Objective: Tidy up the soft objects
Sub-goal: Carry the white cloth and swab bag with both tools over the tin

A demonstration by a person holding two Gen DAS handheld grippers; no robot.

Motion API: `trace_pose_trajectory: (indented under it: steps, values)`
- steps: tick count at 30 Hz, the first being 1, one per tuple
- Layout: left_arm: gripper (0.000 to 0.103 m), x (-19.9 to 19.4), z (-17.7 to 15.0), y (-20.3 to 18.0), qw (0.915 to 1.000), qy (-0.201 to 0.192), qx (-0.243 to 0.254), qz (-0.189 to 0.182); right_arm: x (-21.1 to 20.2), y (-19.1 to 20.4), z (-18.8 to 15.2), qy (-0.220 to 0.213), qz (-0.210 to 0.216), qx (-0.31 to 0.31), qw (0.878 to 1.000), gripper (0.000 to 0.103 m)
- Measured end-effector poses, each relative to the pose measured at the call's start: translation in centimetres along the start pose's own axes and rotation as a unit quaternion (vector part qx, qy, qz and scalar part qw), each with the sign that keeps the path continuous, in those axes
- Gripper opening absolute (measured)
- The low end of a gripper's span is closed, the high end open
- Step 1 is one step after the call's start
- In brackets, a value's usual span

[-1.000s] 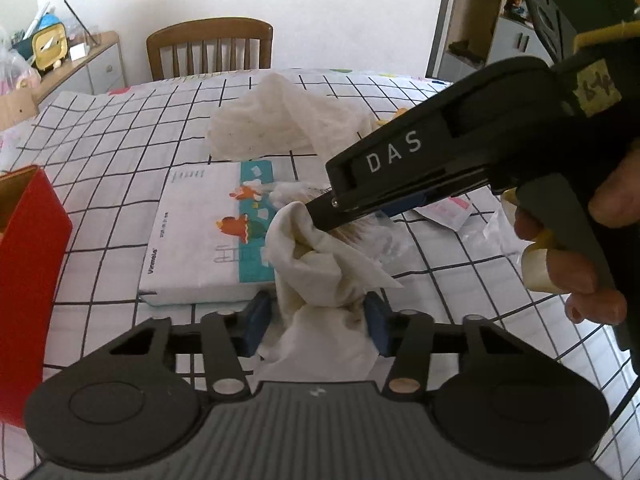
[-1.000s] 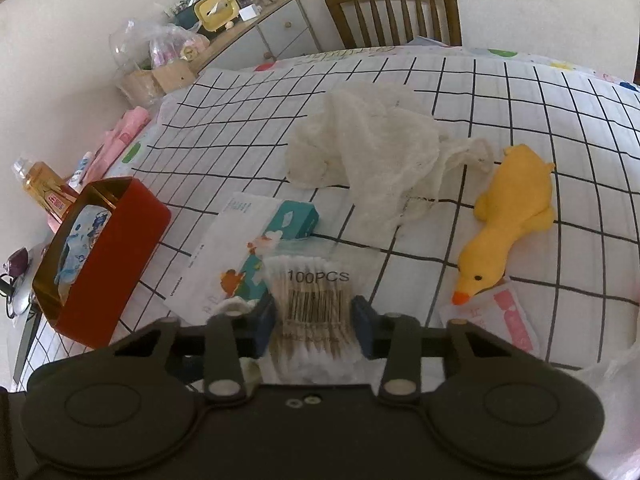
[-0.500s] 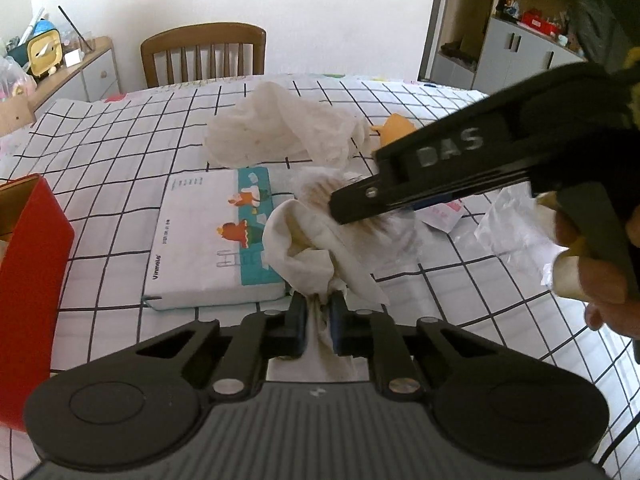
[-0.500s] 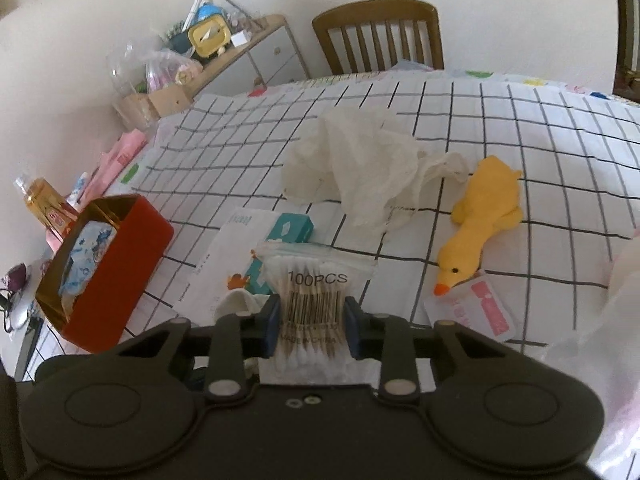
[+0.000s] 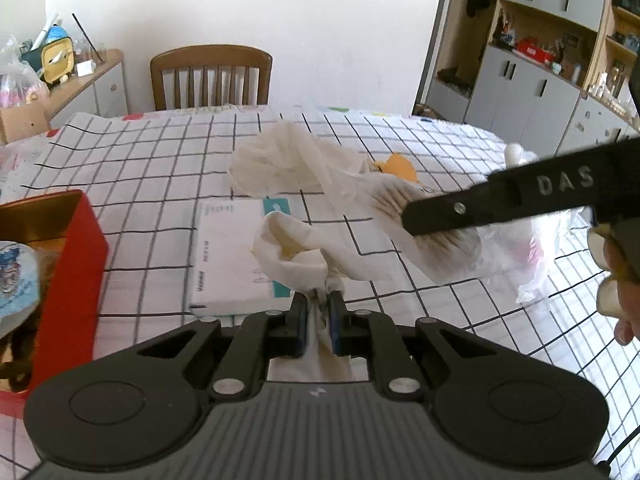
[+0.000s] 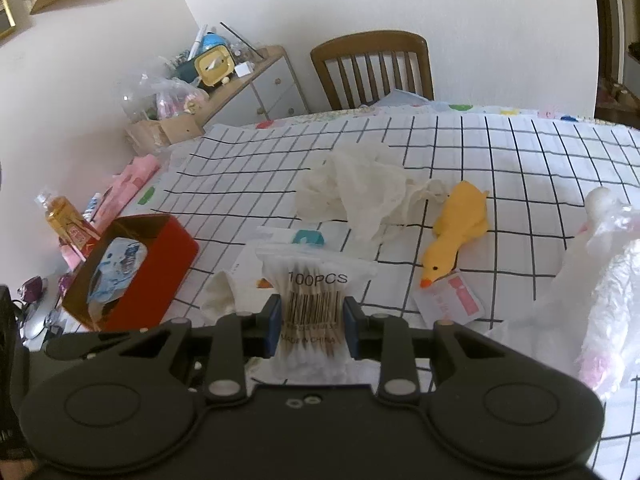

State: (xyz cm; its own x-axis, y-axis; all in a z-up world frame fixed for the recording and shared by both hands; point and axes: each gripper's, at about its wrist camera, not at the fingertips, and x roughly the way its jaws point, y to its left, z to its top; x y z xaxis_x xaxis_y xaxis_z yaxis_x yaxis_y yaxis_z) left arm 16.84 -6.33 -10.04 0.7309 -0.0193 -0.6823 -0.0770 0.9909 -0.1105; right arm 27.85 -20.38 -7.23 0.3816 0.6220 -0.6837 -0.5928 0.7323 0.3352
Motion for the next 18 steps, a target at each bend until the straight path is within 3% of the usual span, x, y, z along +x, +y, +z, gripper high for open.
trace_pose_trajectory:
  steps: [18]
  values:
    - [0.011,-9.4,1.4,7.9,0.9978,-0.046,-0.042,0.024,-2.5,9.0,0.5,-0.02,0.017,-0.052,0.998,0.031]
